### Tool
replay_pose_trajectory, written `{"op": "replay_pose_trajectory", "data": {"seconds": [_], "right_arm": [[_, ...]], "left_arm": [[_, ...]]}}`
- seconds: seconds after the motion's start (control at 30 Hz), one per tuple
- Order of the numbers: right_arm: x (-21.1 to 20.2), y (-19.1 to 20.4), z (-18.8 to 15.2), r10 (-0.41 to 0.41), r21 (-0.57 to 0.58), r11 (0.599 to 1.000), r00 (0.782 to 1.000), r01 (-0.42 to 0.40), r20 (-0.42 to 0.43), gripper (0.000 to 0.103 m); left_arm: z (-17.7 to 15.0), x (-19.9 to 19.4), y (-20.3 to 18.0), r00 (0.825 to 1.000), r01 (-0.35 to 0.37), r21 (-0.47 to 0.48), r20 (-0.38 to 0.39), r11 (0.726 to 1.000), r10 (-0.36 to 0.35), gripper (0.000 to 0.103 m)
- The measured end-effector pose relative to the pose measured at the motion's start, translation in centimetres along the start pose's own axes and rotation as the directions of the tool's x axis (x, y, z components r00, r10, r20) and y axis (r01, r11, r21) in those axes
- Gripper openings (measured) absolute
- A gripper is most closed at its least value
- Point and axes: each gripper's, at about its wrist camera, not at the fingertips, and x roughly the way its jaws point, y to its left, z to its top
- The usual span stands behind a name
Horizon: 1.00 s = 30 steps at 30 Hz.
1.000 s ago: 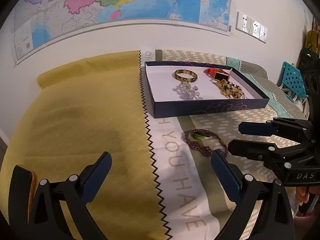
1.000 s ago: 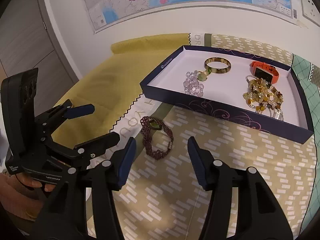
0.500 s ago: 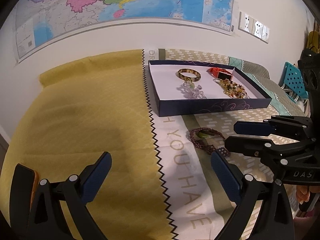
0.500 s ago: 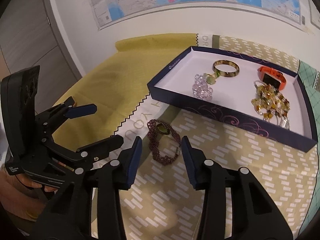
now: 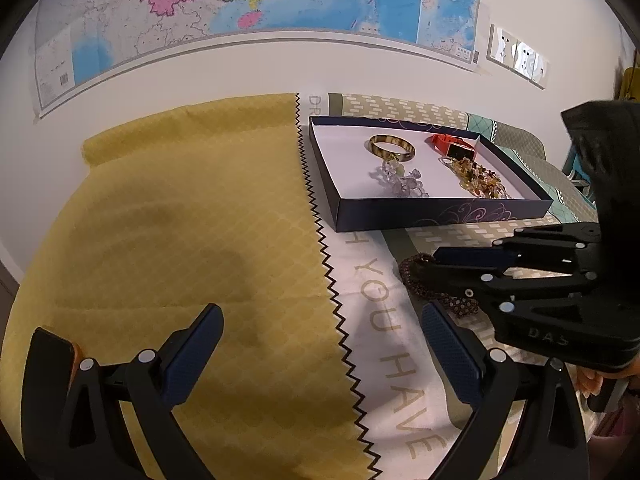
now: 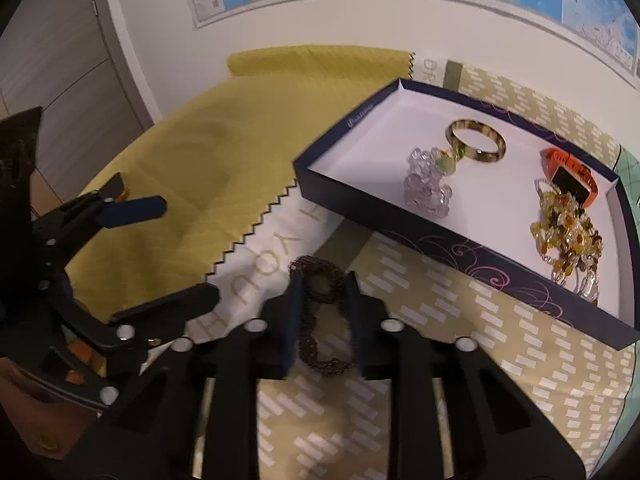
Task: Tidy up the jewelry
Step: 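Close the right tool on the maroon beaded bracelet, then lift the maroon beaded bracelet with the right tool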
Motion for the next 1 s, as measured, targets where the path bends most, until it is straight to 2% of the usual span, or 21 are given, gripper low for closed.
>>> {"op": "replay_pose_trajectory", "data": {"seconds": [0.07, 0.1, 0.3, 0.37, 0.43, 0.53, 0.63, 0.8, 0.87, 0.9, 0.93, 1.0], "right_arm": [[-0.3, -0.3, -0.1, 0.001, 0.008, 1.0, 1.0, -0.001, 0.01, 0.014], [-0.5, -0.6, -0.2, 0.009, 0.022, 1.0, 1.0, -0.01, 0.013, 0.004], [-2.7, -2.1, -1.2, 0.064, 0.079, 0.995, 0.997, -0.067, 0.046, 0.004], [-3.7, -2.8, -1.6, 0.099, 0.111, 0.988, 0.993, -0.105, 0.06, 0.004], [-4.7, -3.2, -2.0, 0.095, 0.12, 0.987, 0.993, -0.103, 0.072, 0.004], [-6.0, -3.9, -3.0, 0.131, 0.146, 0.979, 0.988, -0.142, 0.083, 0.004], [-6.5, -3.7, -4.2, 0.156, 0.137, 0.977, 0.986, -0.162, 0.059, 0.004], [-5.3, -2.3, -5.3, 0.198, 0.121, 0.973, 0.98, -0.198, 0.009, 0.005], [-5.0, -1.9, -5.2, 0.2, 0.112, 0.974, 0.98, -0.198, 0.0, 0.013], [-5.0, -1.9, -5.1, 0.192, 0.104, 0.976, 0.981, -0.192, 0.005, 0.026], [-5.3, -1.8, -4.9, 0.176, 0.092, 0.98, 0.984, -0.177, 0.018, 0.033], [-5.6, -2.1, -4.5, 0.172, 0.091, 0.98, 0.984, -0.175, 0.037, 0.034]], "left_arm": [[0.1, 0.0, -0.1, 1.0, 0.002, 0.009, 0.0, 1.0, -0.002, 0.096], [0.1, 0.0, -0.1, 1.0, 0.003, 0.012, 0.001, 1.0, -0.003, 0.096], [0.6, 0.0, -1.0, 0.999, 0.046, 0.042, 0.006, 0.998, -0.046, 0.096], [0.7, 0.0, -1.7, 0.997, 0.074, 0.062, 0.006, 0.995, -0.075, 0.096], [0.8, 0.0, -2.4, 0.995, 0.099, 0.082, 0.002, 0.992, -0.1, 0.096], [1.2, 0.4, -3.4, 0.99, 0.143, 0.101, -0.008, 0.985, -0.143, 0.094], [1.7, 0.8, -4.0, 0.99, 0.138, 0.117, -0.013, 0.984, -0.137, 0.091], [2.3, 1.4, -2.9, 0.99, 0.141, 0.065, -0.016, 0.988, -0.14, 0.091], [2.2, 1.4, -2.6, 0.991, 0.13, 0.057, -0.018, 0.99, -0.13, 0.091], [2.1, 1.3, -2.4, 0.992, 0.127, 0.055, -0.019, 0.99, -0.126, 0.091], [2.1, 1.3, -2.3, 0.992, 0.123, 0.053, -0.018, 0.991, -0.122, 0.091], [1.9, 1.1, -1.9, 0.993, 0.118, 0.047, -0.016, 0.992, -0.117, 0.091]]}}
